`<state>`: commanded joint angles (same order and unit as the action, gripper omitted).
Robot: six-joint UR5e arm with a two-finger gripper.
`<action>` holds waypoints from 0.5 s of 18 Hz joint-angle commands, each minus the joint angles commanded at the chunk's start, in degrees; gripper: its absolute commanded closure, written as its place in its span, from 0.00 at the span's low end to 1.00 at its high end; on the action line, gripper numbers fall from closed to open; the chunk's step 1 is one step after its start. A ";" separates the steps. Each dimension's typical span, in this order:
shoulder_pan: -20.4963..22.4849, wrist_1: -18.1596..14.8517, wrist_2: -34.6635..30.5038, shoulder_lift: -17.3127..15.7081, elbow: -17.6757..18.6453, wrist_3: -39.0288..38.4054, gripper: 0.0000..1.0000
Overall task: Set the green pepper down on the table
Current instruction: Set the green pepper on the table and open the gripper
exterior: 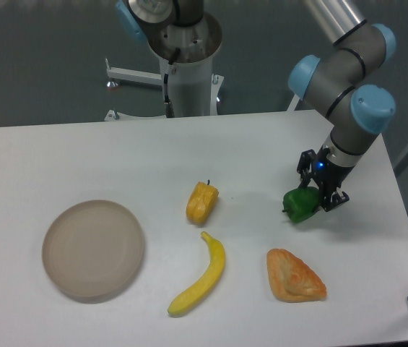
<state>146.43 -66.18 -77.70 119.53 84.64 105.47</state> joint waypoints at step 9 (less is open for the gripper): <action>-0.35 0.00 0.00 0.53 -0.09 -0.88 0.51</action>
<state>146.08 -66.18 -77.70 120.06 84.55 104.59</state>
